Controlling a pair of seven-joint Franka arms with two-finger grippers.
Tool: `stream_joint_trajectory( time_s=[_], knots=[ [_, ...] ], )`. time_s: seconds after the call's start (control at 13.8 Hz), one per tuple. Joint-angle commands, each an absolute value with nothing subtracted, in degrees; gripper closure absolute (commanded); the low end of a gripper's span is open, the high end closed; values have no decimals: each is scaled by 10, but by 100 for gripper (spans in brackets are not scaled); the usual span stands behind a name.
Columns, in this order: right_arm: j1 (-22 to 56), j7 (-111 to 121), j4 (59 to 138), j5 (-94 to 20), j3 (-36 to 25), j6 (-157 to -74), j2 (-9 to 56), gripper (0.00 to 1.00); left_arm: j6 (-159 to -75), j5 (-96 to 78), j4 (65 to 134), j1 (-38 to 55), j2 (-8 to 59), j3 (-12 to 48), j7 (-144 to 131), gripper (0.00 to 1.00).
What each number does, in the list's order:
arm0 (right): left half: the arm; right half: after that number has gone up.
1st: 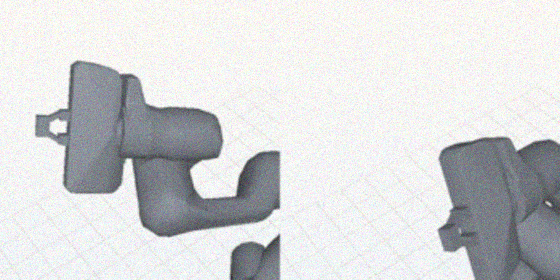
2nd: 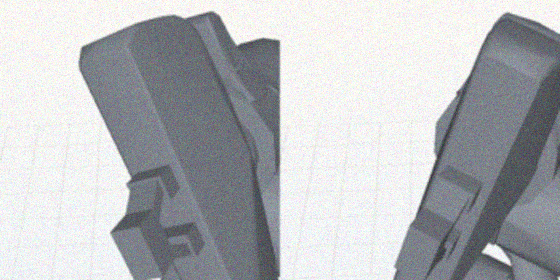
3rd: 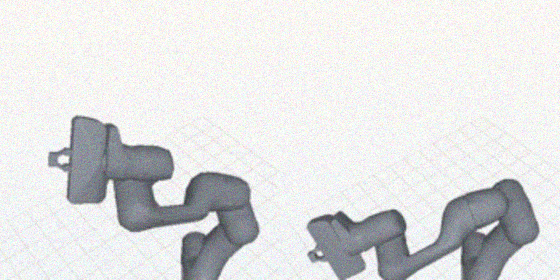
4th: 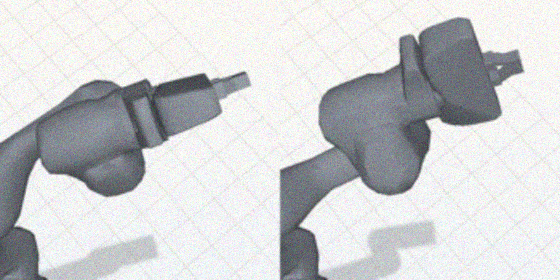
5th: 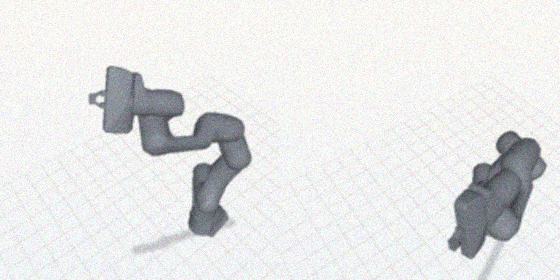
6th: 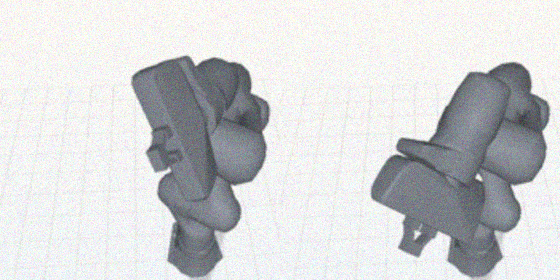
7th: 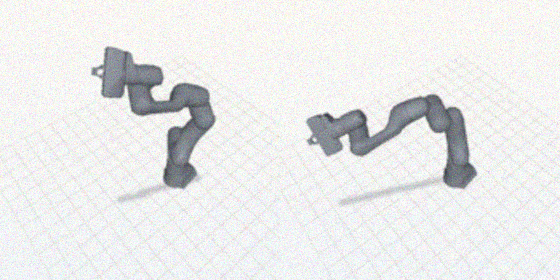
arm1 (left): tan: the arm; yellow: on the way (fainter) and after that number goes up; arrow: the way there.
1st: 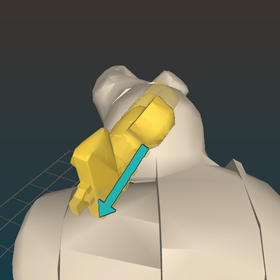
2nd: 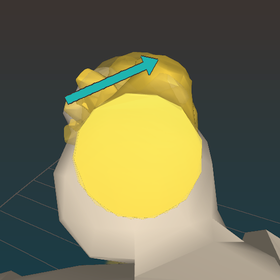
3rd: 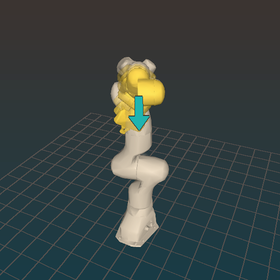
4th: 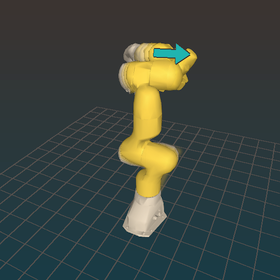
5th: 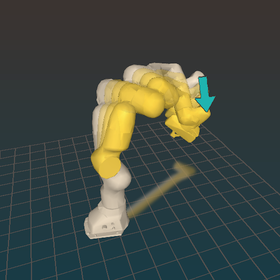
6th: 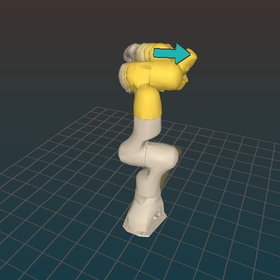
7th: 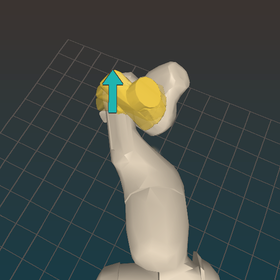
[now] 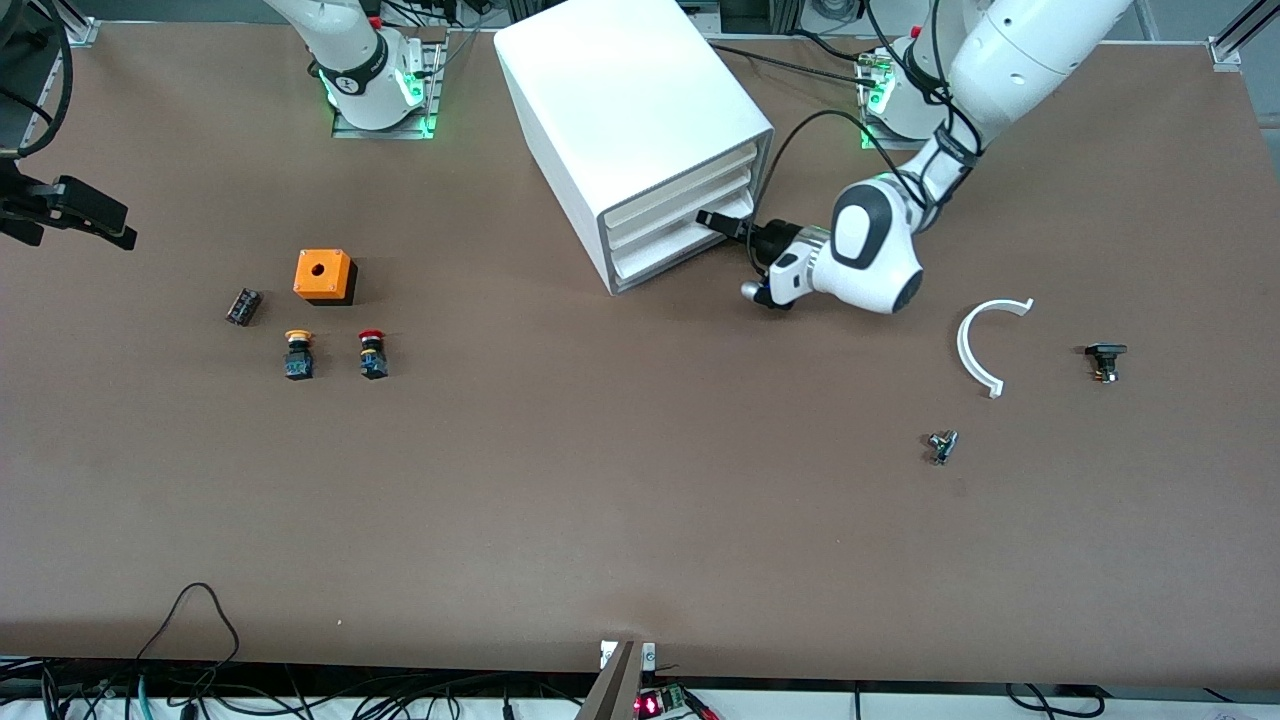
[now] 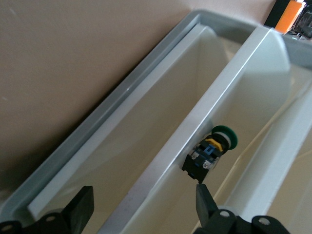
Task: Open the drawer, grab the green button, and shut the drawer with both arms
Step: 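Pull the drawer open with the left gripper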
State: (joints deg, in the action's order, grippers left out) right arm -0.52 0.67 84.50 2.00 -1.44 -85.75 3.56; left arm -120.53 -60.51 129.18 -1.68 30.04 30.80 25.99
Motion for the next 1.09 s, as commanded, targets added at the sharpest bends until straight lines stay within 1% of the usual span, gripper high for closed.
stream_joint_trajectory(
  time_s=[0.0,0.07,0.14,0.22,0.36,0.51,0.58,0.65,0.8,0.87,1.01],
  knots=[
    [-5,14,854,18,-14,-867,30,0,-1222,-623,1298,-8,309,311,279,28],
    [-5,14,854,18,-14,-867,30,0,-1231,-622,1304,-3,309,311,279,43],
    [-5,14,854,18,-14,-867,30,0,-1239,-622,1306,8,309,311,279,78],
    [-5,13,854,17,-14,-867,30,0,-1241,-623,1306,9,308,311,279,100],
    [-5,12,854,16,-14,-867,30,0,-1243,-618,1303,3,308,301,271,100],
    [-5,12,854,17,-14,-867,30,0,-1247,-613,1287,0,300,240,279,100],
    [-6,13,854,17,-15,-867,32,0,-1247,-608,1278,-10,298,220,288,100],
    [-6,13,853,17,-14,-867,32,0,-1247,-600,1264,-20,295,208,295,100],
    [-3,16,853,18,-11,-867,45,0,-1246,-597,1252,-32,287,203,289,100],
    [-1,16,854,18,-11,-867,45,0,-1246,-597,1252,-33,285,204,287,1],
    [-1,14,854,17,-11,-862,45,0,-1247,-598,1252,-36,265,204,280,0]
  ],
)
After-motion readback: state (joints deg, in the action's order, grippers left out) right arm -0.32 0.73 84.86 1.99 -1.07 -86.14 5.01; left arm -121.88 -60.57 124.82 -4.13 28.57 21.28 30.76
